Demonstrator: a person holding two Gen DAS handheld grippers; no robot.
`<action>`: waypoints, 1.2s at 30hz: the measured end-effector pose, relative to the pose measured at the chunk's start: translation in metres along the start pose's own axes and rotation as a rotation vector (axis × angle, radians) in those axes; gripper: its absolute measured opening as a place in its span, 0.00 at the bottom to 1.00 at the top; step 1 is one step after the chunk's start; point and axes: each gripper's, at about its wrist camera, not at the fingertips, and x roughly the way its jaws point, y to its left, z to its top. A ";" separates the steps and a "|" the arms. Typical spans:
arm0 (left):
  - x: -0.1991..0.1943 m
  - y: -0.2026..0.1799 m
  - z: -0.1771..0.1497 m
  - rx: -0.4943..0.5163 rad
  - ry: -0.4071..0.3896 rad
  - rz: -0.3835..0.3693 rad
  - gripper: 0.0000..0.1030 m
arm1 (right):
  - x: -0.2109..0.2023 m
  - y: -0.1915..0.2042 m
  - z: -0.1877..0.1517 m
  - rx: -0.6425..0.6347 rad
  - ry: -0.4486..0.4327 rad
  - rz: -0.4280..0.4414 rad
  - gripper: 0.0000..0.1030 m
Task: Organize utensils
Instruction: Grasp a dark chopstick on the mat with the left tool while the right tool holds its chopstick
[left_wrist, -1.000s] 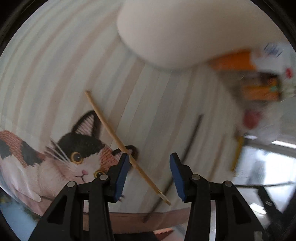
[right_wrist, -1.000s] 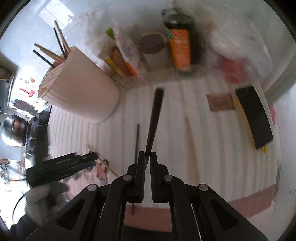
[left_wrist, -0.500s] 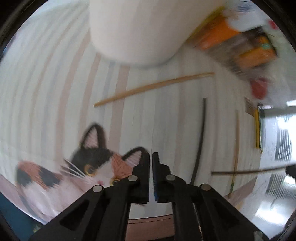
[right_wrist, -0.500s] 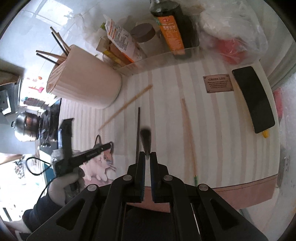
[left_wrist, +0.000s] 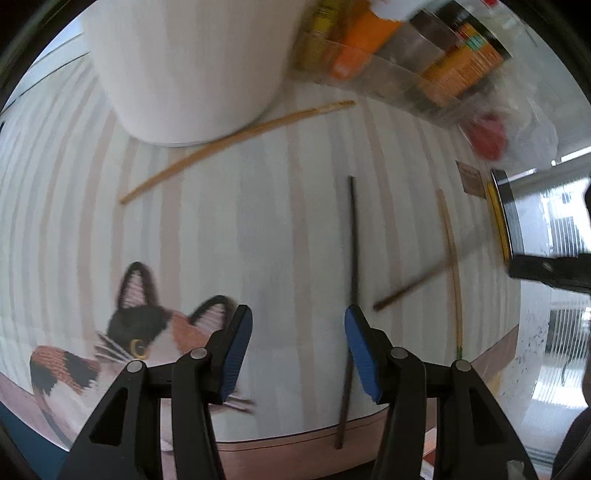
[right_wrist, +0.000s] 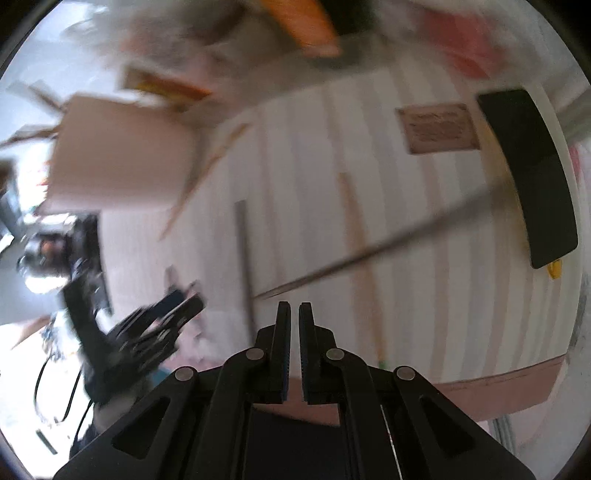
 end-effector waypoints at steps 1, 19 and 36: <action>0.003 -0.008 0.000 0.021 0.005 0.002 0.48 | 0.005 -0.006 0.002 0.019 -0.003 -0.001 0.07; 0.045 -0.038 0.012 0.146 0.013 0.247 0.03 | 0.018 -0.109 -0.021 0.461 -0.231 0.097 0.36; 0.014 0.071 0.008 -0.066 -0.005 0.260 0.04 | 0.037 -0.030 0.040 0.296 -0.256 -0.167 0.06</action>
